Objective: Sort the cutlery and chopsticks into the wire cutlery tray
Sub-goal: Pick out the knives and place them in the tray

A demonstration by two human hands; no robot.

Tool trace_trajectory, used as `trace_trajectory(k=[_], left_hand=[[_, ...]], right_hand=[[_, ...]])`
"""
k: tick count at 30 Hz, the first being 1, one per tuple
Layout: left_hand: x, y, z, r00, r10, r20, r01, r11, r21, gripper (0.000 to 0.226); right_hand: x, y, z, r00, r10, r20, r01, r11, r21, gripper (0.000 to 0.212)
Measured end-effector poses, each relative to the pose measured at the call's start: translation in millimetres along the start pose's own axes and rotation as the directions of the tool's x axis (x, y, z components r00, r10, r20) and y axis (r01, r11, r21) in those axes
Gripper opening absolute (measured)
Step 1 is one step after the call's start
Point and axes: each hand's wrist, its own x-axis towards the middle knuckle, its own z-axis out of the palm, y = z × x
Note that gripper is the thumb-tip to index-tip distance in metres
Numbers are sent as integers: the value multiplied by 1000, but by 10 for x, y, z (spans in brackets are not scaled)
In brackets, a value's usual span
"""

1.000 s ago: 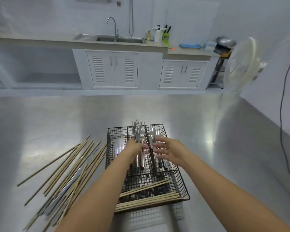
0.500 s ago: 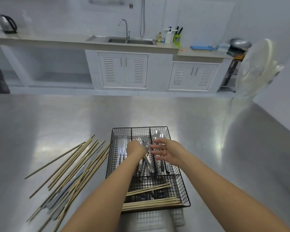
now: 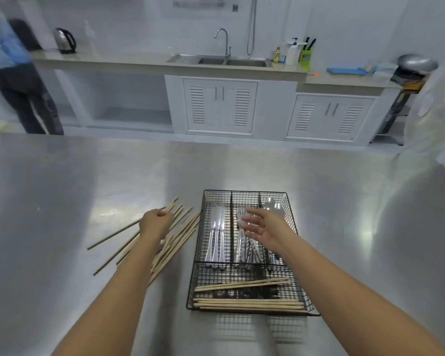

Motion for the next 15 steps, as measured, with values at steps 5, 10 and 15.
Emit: trace_trajectory(k=[5, 10, 15], left_hand=[[21, -366, -408, 988, -59, 144, 16, 959, 281, 16], [-133, -499, -595, 955, -97, 281, -148, 666, 731, 57], [-169, -641, -620, 936, 20, 352, -282, 640, 715, 51]], right_hand=[[-43, 183, 563, 986, 37, 165, -33, 999, -29, 26], [-71, 436, 936, 969, 94, 227, -77, 994, -80, 24], [-98, 643, 1125, 960, 118, 255, -89, 989, -122, 31]])
